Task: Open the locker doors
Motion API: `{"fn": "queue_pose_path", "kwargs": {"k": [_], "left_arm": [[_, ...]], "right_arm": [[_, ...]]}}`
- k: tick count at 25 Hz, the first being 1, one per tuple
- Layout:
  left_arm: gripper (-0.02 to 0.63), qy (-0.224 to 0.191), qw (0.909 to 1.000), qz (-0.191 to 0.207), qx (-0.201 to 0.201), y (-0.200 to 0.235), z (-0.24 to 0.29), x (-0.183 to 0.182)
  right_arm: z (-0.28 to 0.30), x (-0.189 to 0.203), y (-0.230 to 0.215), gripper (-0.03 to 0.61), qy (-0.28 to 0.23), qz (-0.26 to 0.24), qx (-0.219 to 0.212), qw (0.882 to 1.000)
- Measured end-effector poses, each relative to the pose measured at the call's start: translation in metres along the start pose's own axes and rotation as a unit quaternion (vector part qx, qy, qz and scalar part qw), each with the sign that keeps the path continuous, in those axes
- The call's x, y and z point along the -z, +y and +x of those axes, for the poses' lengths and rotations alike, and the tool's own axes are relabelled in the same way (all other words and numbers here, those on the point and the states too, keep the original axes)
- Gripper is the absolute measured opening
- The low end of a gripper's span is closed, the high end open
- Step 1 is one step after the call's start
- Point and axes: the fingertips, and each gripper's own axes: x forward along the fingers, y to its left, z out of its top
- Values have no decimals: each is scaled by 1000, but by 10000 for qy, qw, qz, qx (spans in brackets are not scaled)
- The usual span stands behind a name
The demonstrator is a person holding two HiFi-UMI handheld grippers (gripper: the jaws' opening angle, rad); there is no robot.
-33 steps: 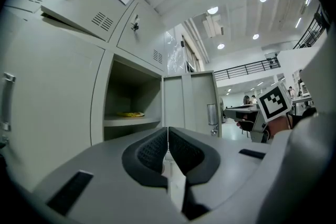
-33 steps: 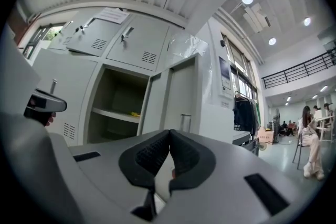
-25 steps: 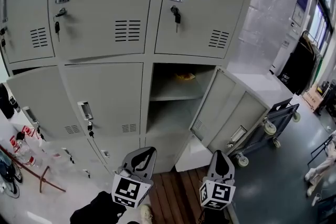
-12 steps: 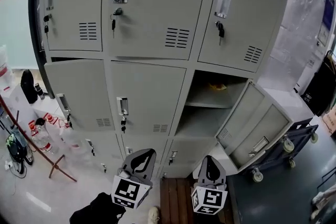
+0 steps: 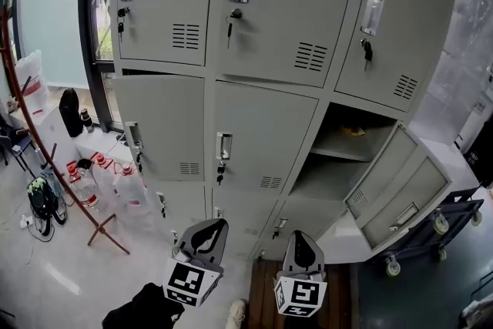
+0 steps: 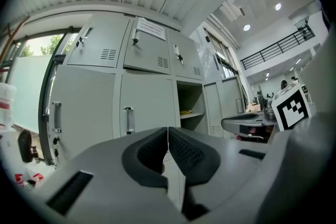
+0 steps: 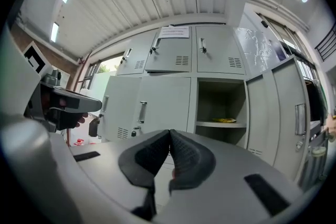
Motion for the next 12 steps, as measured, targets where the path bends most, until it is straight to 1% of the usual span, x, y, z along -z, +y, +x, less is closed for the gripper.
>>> {"fn": "queue_pose_path", "kwargs": {"k": [7, 12], "left_arm": [[25, 140, 9997, -21, -190, 18, -47, 15], [25, 191, 9996, -37, -196, 24, -63, 20]], "right_arm": [[-23, 8, 48, 15, 92, 54, -226, 9997], [-34, 13, 66, 15, 143, 49, -297, 9994]]}}
